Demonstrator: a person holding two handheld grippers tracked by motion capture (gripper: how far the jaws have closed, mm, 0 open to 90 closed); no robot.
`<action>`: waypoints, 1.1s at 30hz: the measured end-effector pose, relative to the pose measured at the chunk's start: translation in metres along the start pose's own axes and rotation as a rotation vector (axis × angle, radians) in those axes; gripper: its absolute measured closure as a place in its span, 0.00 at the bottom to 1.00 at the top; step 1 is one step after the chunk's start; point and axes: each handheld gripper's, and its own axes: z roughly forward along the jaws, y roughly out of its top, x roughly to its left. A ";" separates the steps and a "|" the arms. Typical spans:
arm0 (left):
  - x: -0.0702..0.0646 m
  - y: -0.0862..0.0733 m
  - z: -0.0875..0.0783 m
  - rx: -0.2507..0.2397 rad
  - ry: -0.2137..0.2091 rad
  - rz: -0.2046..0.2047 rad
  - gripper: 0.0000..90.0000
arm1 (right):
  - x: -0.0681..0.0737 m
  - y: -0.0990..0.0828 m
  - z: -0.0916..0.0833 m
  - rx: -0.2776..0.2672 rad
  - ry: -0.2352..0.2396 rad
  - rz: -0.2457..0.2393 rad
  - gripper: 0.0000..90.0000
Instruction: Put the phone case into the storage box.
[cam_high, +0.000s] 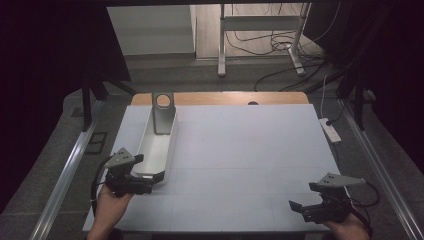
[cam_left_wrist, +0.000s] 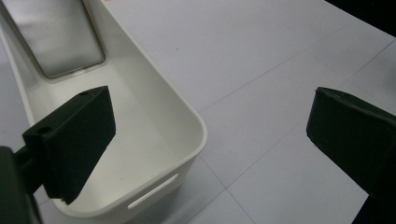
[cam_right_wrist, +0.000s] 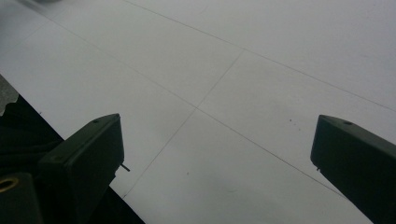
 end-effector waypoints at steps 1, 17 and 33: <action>0.000 -0.001 -0.001 -0.001 0.001 -0.001 0.02 | 0.000 0.000 0.000 0.000 0.001 0.002 0.03; -0.001 -0.014 -0.015 0.002 0.023 -0.008 0.03 | 0.000 0.000 0.000 -0.001 0.001 0.005 0.03; -0.002 -0.028 -0.026 0.010 0.044 -0.016 0.03 | 0.000 0.000 0.000 0.001 0.004 0.005 0.03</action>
